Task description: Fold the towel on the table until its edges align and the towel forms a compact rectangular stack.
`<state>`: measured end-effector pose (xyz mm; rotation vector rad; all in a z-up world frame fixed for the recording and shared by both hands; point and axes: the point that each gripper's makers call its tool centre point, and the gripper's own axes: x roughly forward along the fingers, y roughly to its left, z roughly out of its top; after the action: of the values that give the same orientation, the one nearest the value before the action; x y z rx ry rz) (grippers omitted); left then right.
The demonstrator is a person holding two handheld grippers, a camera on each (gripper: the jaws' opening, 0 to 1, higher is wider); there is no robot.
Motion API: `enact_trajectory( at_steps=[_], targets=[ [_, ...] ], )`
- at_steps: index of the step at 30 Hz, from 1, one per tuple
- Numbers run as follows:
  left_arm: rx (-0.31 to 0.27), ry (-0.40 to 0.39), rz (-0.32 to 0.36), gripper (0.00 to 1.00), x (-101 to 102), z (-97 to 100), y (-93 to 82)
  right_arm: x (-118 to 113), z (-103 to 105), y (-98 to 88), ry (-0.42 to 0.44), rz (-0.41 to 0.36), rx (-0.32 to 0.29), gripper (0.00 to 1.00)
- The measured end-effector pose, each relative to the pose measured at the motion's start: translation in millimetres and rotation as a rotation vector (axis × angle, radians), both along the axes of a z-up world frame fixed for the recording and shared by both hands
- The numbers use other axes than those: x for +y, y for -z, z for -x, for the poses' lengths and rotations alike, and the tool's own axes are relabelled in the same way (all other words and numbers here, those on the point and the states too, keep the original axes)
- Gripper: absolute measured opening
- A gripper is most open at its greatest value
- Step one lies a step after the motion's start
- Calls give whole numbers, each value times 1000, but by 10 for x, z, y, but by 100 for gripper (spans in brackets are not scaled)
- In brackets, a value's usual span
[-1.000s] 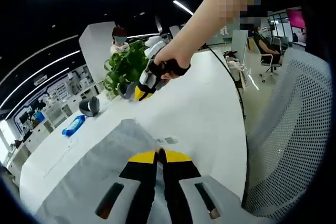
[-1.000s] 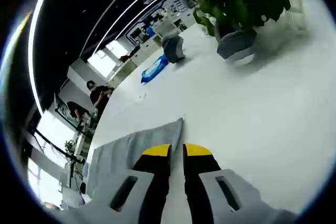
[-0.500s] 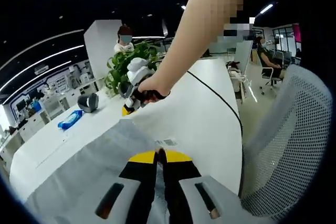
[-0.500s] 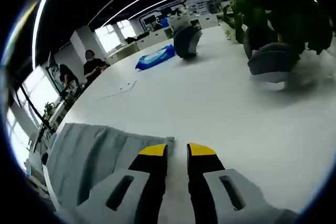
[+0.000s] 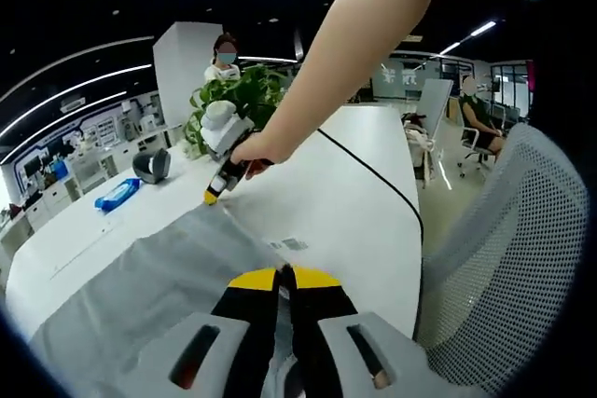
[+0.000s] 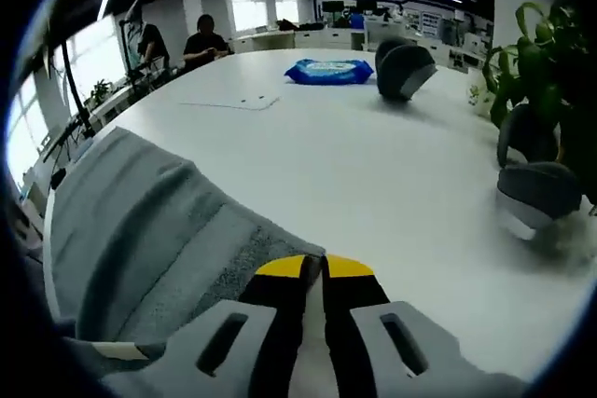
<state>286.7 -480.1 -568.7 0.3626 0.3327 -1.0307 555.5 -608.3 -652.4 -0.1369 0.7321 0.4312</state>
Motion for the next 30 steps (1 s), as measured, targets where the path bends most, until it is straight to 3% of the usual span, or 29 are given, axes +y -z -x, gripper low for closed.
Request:
enact_trajectory(
  at_steps=[3, 5, 8, 10, 15, 23, 30],
  targets=[
    [26, 0, 0, 4, -19, 42, 7, 19, 49, -29, 6, -9, 4, 0],
    [70, -3, 37, 4, -57, 75, -64, 38, 74, -95, 19, -59, 7, 0],
    [92, 2, 91, 3, -115, 129, -216, 32, 62, -339, 51, -171, -32, 0],
    [111, 7, 129, 3, -170, 177, -332, -8, 70, -553, 24, -198, -63, 0],
    [67, 24, 187, 3, -282, 254, -663, -47, 115, -870, -74, -136, -130, 0],
    [75, 47, 344, 3, -486, 399, -1282, -143, 228, -1447, -111, -172, -187, 0],
    [42, 80, 435, 3, -613, 485, -1739, -270, 293, -1929, -54, -378, -182, 0]
  ],
)
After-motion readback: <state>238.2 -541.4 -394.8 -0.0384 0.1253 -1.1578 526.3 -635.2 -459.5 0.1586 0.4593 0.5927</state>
